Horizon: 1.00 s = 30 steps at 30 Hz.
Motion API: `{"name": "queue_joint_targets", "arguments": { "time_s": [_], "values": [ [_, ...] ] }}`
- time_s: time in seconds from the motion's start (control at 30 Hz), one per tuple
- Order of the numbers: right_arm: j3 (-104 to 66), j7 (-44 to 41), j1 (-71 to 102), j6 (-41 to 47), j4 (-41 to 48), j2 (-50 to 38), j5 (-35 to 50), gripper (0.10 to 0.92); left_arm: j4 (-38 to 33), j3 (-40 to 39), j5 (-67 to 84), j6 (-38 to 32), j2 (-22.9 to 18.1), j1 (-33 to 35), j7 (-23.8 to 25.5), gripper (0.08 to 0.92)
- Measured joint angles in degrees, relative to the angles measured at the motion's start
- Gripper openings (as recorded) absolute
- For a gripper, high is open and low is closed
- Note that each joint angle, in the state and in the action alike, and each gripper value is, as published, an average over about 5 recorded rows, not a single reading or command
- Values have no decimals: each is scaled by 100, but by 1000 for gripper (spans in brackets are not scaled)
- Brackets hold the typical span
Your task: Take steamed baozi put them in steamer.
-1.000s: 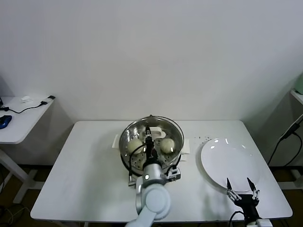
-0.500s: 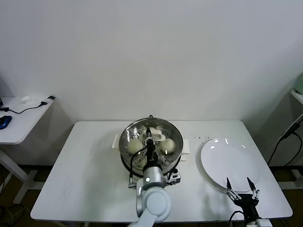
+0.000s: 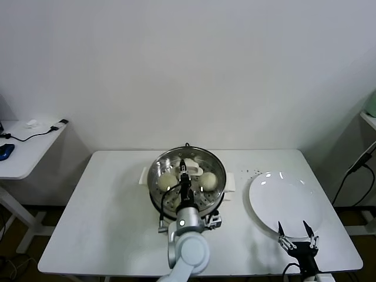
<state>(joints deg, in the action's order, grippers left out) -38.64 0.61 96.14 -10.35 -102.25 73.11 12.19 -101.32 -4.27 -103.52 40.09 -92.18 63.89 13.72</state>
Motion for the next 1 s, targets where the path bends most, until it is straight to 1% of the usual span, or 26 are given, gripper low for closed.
{"name": "queue_joint_targets", "arguments": {
  "time_s": [0.1, 0.2, 0.53, 0.87, 1.0],
  "values": [
    [7, -24, 8, -7, 0, -1, -5, 823, 10, 0, 32, 3, 0, -9, -12, 143],
    [19, -43, 12, -7, -1, 3, -17, 823, 3, -1, 69, 6, 0, -5, -19, 179],
    [41, -93, 14, 1, -38, -8, -30, 823, -152, -29, 253, -22, 0, 50, -21, 459],
    [46, -135, 13, 78, -112, -40, -34, 823, -662, -142, 676, -29, 3, 247, -4, 751],
    [50, -133, 9, 85, -151, -83, -8, 823, -951, -151, 925, -96, 118, 425, -73, 814]
  ]
}}
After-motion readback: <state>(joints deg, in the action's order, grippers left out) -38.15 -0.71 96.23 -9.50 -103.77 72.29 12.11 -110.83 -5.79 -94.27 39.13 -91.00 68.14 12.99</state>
